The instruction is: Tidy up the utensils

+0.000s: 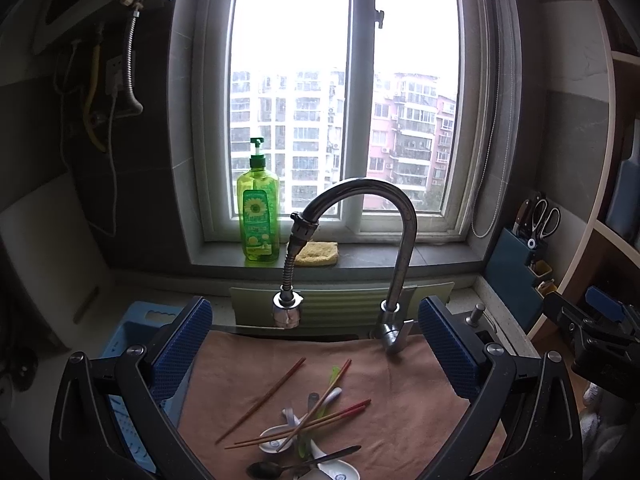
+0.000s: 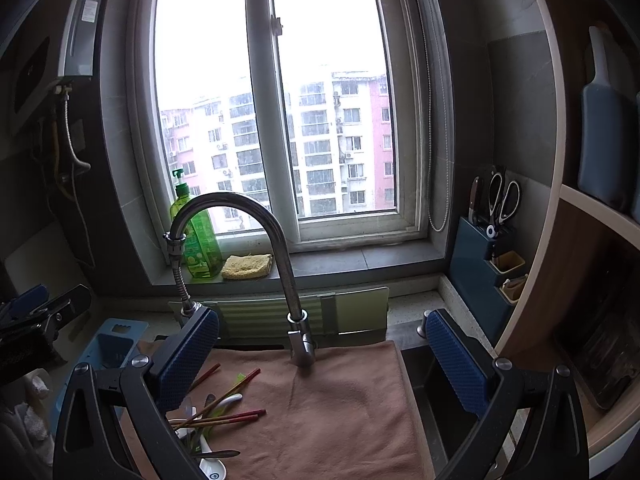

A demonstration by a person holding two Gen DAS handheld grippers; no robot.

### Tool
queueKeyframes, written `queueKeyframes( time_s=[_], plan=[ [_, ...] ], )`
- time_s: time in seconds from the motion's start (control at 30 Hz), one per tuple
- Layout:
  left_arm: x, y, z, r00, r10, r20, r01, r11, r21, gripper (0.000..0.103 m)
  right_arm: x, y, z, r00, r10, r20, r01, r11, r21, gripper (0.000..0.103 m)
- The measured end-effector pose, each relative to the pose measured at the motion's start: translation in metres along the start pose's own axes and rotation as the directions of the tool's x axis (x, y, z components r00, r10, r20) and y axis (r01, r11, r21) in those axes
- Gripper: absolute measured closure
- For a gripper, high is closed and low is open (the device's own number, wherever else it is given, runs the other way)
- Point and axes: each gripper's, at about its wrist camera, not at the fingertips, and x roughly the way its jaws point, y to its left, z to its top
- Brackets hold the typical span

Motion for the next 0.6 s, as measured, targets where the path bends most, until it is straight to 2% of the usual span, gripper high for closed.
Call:
queueKeyframes(
  time_s=[0.6],
  plan=[
    [0.0003, -0.0022, -0.0014, 1.0, -0.01, 0.003, 0.01, 1.0, 0.01, 0.0, 0.0003, -0.0014, 0.0024, 1.0, -0.016, 0.016, 0.016, 1.0, -0.003, 0.0]
  ],
)
